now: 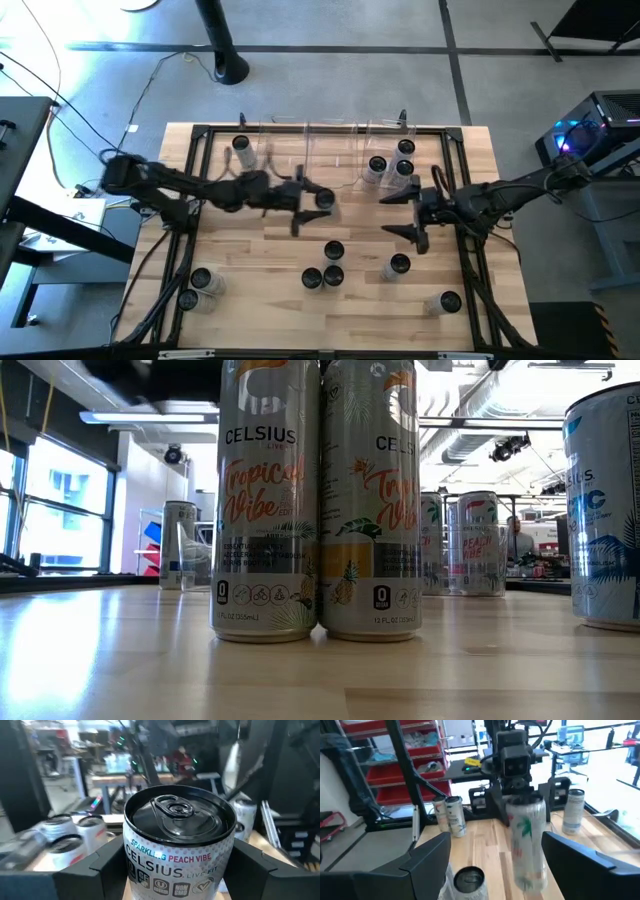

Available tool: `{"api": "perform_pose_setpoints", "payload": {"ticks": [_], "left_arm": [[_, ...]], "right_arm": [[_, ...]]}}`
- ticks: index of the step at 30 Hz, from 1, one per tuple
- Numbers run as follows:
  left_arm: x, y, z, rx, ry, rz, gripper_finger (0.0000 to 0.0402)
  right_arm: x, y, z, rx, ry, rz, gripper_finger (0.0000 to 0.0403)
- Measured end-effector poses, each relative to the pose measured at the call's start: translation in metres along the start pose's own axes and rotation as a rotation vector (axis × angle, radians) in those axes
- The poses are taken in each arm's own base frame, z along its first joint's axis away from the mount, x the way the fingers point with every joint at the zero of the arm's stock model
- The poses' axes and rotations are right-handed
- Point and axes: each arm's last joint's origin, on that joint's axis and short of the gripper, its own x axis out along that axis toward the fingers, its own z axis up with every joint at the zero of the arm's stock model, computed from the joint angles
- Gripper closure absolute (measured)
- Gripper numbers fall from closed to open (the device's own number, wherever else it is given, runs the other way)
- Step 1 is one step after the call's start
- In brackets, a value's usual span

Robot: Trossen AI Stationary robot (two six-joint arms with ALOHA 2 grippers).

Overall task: Sort soda cans
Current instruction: Put the white-pink soda can into the right transparent bin

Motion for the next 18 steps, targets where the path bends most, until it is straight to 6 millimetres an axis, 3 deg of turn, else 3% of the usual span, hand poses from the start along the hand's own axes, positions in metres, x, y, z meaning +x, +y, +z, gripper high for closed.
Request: {"api": "perform_pose_setpoints", "payload": {"ticks": [8,18], "left_arm": [[0.068,0.019,-0.015,-0.008,0.046,-0.017,0.0156],[0.106,0.024,-0.054,-0.052,0.122,-0.075,0.0156]], "right_arm": [[-0.002,0.006,-0.021,0.04,0.141,-0.162,0.0096],[0.003,0.004,-0.061,0.039,0.296,-0.37,0.0096]]}}
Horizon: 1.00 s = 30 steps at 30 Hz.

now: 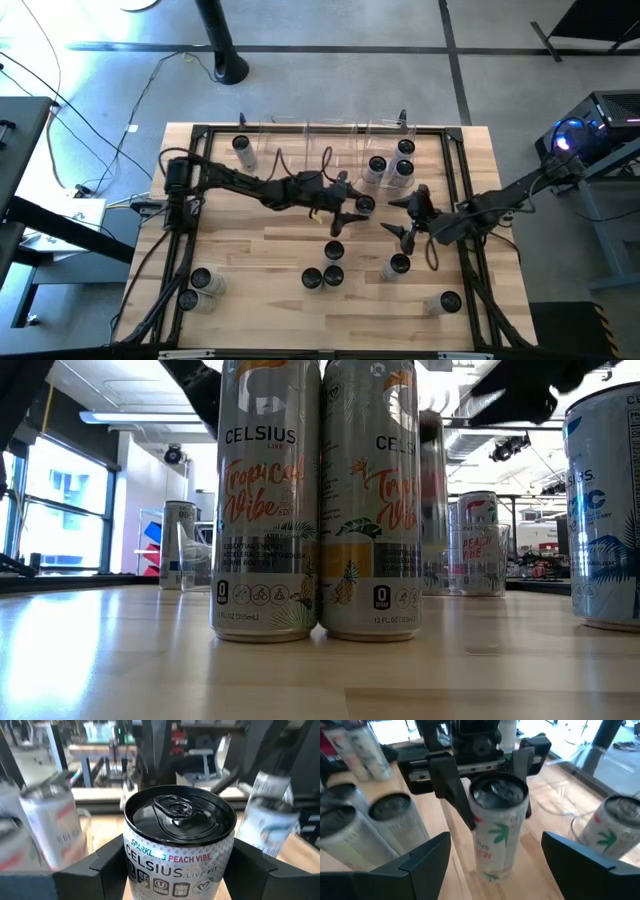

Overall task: Sort soda cans
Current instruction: Put the white-pink soda can into the right transparent bin

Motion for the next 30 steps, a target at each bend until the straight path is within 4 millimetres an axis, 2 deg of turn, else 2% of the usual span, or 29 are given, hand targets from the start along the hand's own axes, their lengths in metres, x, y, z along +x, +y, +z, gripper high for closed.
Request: {"api": "perform_pose_setpoints", "payload": {"ticks": [4,12,30], "left_arm": [[0.006,0.001,-0.018,-0.041,0.055,0.006,0.0154],[0.009,0.001,-0.026,-0.046,0.076,0.037,0.0126],[0.008,0.001,-0.026,-0.07,0.099,0.02,0.011]], "right_arm": [[0.009,0.001,-0.012,0.004,0.029,-0.034,0.0096],[0.019,0.004,-0.017,-0.005,0.023,-0.089,0.0096],[0.023,0.007,-0.017,-0.002,0.02,-0.082,0.0096]]}}
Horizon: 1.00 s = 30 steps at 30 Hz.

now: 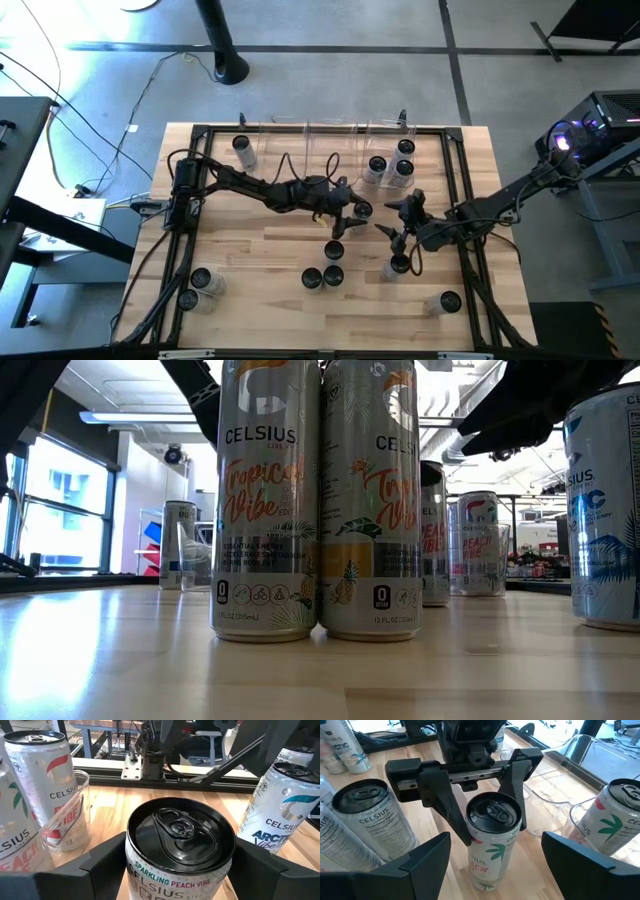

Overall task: Sort soda cans
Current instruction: Put the white-pink soda can into the right transparent bin

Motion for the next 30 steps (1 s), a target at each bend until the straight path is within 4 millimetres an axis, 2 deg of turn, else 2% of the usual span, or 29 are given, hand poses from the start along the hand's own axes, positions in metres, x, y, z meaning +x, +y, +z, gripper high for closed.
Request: {"api": "perform_pose_setpoints", "payload": {"ticks": [6,13,17,25,27,30], "left_arm": [[-0.004,-0.005,0.008,0.022,-0.006,-0.027,0.011],[-0.014,-0.015,0.027,0.057,-0.029,-0.044,0.0109],[-0.028,-0.025,0.047,0.09,-0.026,-0.029,0.0109],[-0.064,-0.05,0.074,0.217,0.087,0.184,0.011],[-0.071,-0.052,0.072,0.267,0.1,0.184,0.011],[-0.08,-0.051,0.06,0.248,0.049,0.159,0.011]], "right_arm": [[0.005,-0.006,0.003,0.007,-0.024,-0.069,0.0096],[0.018,-0.004,0.004,-0.076,-0.026,-0.088,0.0096],[0.032,0.003,0.003,-0.142,-0.019,-0.056,0.0096],[0.048,0.006,0.01,-0.196,-0.038,0.069,0.0096],[0.052,0.001,0.012,-0.181,-0.024,0.089,0.0096],[0.058,-0.006,0.015,-0.159,-0.002,0.115,0.0096]]}}
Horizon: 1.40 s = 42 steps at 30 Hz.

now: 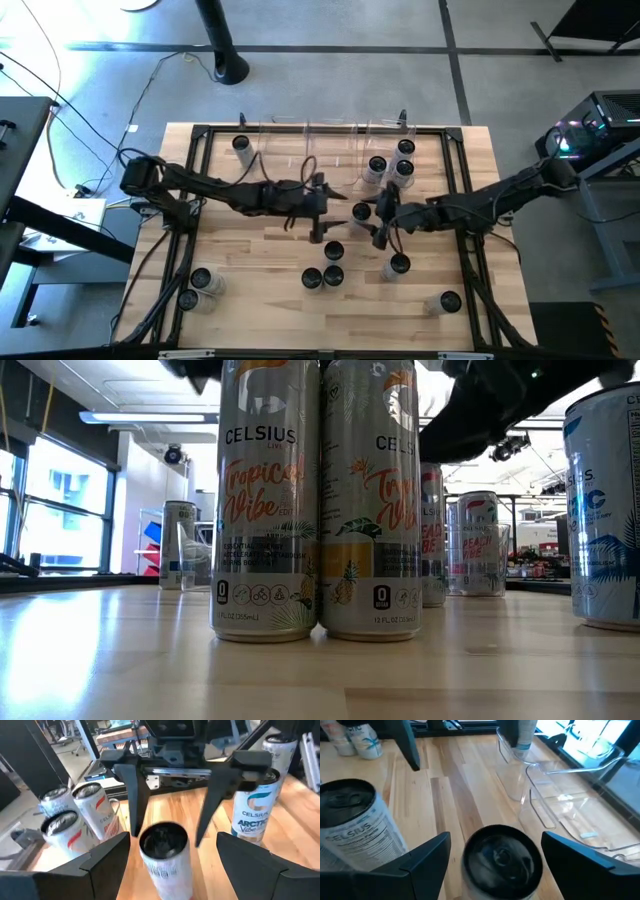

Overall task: Sort soda cans
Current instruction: Put the white-pink soda can into the right transparent bin

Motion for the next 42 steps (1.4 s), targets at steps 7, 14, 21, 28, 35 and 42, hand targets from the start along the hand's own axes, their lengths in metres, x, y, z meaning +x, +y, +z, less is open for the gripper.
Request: {"api": "perform_pose_setpoints", "payload": {"ticks": [7,14,21,28,35,42], "left_arm": [[-0.012,-0.001,-0.036,-0.114,-0.104,0.024,0.011],[-0.017,-0.003,-0.051,-0.186,-0.12,0.02,0.011],[-0.017,-0.005,-0.051,-0.18,-0.115,0.014,0.011],[-0.017,-0.005,-0.052,-0.178,-0.106,0.014,0.011],[-0.017,-0.005,-0.052,-0.178,-0.105,0.014,0.011],[-0.017,-0.005,-0.054,-0.182,-0.089,0.012,0.011]], "right_arm": [[0.016,-0.012,-0.004,0.018,0.057,0.032,0.0096],[0.028,-0.013,-0.012,0.021,0.1,0.005,0.0096],[0.023,-0.014,-0.005,0.055,0.058,0.006,0.0155],[-0.002,-0.021,0.042,0.05,-0.059,-0.057,0.0166],[-0.044,-0.054,0.117,-0.069,-0.152,-0.334,0.0166],[-0.036,-0.134,0.124,-0.031,-0.1,-0.484,0.0166]]}}
